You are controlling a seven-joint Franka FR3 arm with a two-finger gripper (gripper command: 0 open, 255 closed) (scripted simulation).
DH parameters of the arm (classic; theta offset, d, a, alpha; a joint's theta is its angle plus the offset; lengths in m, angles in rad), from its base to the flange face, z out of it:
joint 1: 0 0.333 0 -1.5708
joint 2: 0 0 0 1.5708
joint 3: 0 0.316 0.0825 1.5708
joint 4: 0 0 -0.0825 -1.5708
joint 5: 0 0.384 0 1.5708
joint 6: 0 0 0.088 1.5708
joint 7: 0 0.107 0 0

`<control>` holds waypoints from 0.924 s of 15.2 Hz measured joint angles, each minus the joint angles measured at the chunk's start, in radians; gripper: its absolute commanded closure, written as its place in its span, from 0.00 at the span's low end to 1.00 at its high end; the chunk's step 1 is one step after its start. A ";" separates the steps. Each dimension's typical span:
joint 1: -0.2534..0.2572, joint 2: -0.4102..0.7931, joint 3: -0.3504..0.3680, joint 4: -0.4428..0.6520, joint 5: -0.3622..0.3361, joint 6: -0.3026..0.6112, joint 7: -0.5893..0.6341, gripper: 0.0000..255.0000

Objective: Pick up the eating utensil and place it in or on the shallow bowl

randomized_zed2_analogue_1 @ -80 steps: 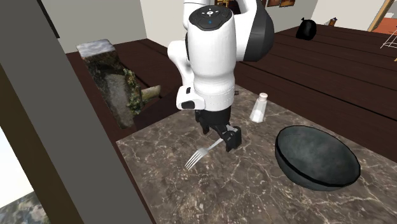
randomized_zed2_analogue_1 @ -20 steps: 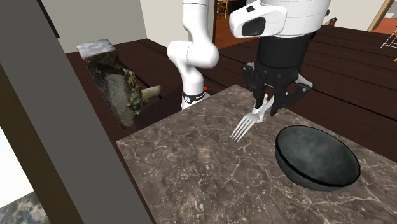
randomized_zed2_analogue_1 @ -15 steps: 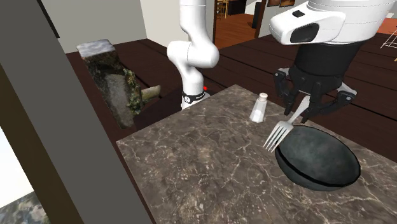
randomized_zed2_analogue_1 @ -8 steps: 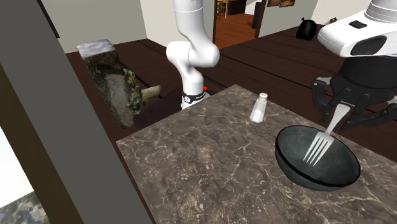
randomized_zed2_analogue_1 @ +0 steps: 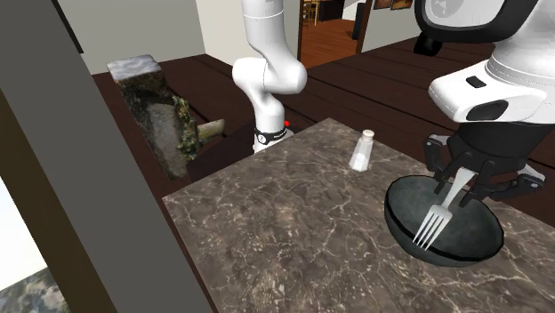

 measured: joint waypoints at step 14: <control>0.003 0.005 -0.001 -0.012 -0.004 0.016 0.003 0.00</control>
